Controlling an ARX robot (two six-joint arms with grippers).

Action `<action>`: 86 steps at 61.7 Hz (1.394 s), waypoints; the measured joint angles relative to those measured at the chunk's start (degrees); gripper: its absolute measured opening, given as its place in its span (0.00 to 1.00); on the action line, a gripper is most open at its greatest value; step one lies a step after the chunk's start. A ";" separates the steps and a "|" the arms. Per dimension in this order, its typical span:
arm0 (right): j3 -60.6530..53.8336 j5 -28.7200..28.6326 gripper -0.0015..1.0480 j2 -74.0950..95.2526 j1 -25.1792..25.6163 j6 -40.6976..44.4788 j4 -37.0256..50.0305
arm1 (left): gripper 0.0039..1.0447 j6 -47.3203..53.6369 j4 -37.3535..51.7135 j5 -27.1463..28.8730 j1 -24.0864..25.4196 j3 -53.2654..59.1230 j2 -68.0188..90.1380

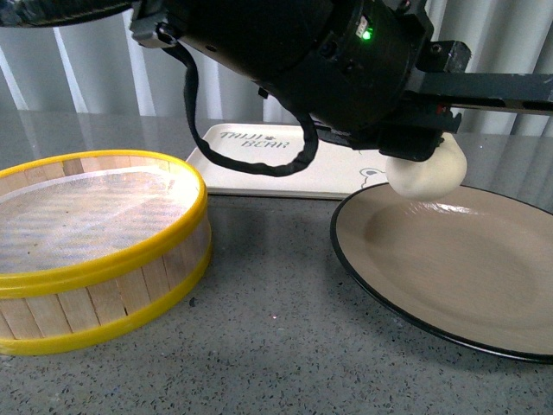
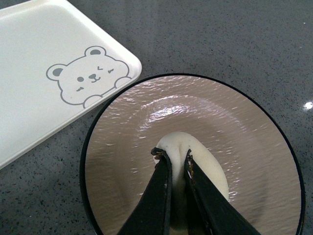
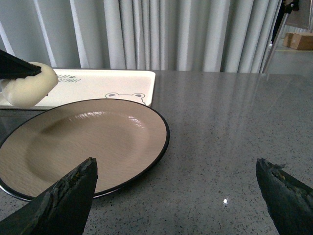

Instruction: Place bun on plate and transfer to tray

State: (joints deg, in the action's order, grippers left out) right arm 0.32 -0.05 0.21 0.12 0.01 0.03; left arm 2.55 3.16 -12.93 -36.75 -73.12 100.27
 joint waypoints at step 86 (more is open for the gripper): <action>0.00 0.00 0.92 0.00 -0.02 0.00 0.00 | 0.04 9.92 -7.28 9.55 -7.08 -16.26 18.01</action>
State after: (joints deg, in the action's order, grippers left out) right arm 0.32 -0.05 0.21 0.10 0.01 0.03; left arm 12.47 -4.12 -3.38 -43.83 -89.38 118.28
